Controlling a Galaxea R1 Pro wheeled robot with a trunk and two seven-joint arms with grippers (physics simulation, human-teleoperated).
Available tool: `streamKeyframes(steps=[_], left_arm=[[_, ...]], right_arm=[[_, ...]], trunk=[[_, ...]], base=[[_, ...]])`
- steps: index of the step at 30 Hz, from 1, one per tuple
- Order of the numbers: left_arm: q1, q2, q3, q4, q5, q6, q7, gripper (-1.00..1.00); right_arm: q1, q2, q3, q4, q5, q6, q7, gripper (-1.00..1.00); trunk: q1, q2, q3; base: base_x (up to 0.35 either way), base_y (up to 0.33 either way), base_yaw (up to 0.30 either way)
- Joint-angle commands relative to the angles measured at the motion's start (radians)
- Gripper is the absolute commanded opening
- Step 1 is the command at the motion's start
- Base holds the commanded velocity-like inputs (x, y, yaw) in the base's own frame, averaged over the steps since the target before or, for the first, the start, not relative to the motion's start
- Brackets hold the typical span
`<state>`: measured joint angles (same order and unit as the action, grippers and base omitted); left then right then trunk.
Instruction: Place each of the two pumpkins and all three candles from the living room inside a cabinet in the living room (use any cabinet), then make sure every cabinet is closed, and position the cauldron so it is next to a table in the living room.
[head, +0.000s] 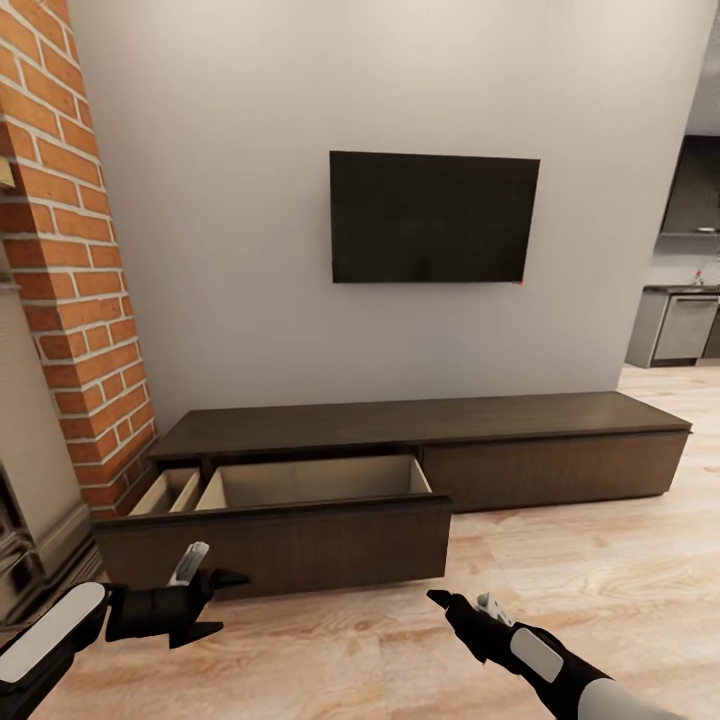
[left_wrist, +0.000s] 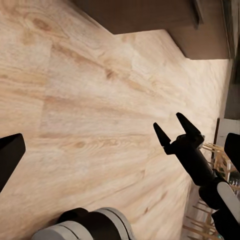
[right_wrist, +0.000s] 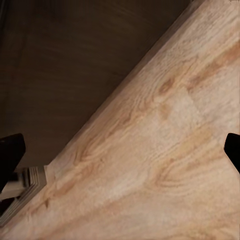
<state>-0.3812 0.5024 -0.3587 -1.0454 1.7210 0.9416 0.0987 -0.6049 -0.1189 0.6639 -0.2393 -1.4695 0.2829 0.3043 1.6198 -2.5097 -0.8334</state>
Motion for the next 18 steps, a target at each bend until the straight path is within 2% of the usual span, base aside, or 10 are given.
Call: streamKeyframes(steps=[1, 2, 5, 7, 15, 18], left_arm=[[-0.001, 0.001, 0.001, -0.001, 0.011, 0.000, 0.009, 1.00], [-0.001, 0.001, 0.005, -0.001, 0.011, 0.000, 0.009, 1.00], [-0.001, 0.001, 0.065, -0.001, 0.008, 0.001, 0.011, 1.00], [-0.001, 0.001, 0.089, -0.001, 0.007, 0.003, 0.011, 1.00], [-0.001, 0.002, 0.103, 0.000, 0.000, 0.003, 0.022, 1.00], [-0.001, 0.000, 0.104, -0.001, 0.004, 0.003, 0.090, 1.00]], right_arm=[[-0.001, -0.001, 0.005, 0.000, -0.006, 0.002, 0.001, 1.00], [-0.001, -0.001, 0.005, 0.000, -0.006, 0.002, 0.001, 1.00], [-0.001, -0.001, 0.005, 0.000, -0.006, 0.002, -0.001, 1.00], [-0.001, 0.000, 0.005, 0.001, -0.006, 0.002, -0.002, 1.00], [-0.001, 0.002, 0.005, 0.002, -0.007, 0.002, -0.003, 1.00], [-0.001, 0.003, 0.005, 0.002, -0.007, 0.001, -0.003, 1.00]], trunk=[[-0.001, 0.000, 0.003], [-0.001, 0.000, 0.007], [-0.002, 0.001, 0.014], [-0.003, 0.001, 0.022], [-0.006, 0.003, 0.053], [-0.008, 0.004, 0.065]], base=[[0.000, 0.000, 0.000], [0.000, 0.000, 0.000], [0.000, 0.000, 0.000], [0.000, 0.000, 0.000], [0.000, 0.000, 0.000], [-0.059, 0.000, 0.000]])
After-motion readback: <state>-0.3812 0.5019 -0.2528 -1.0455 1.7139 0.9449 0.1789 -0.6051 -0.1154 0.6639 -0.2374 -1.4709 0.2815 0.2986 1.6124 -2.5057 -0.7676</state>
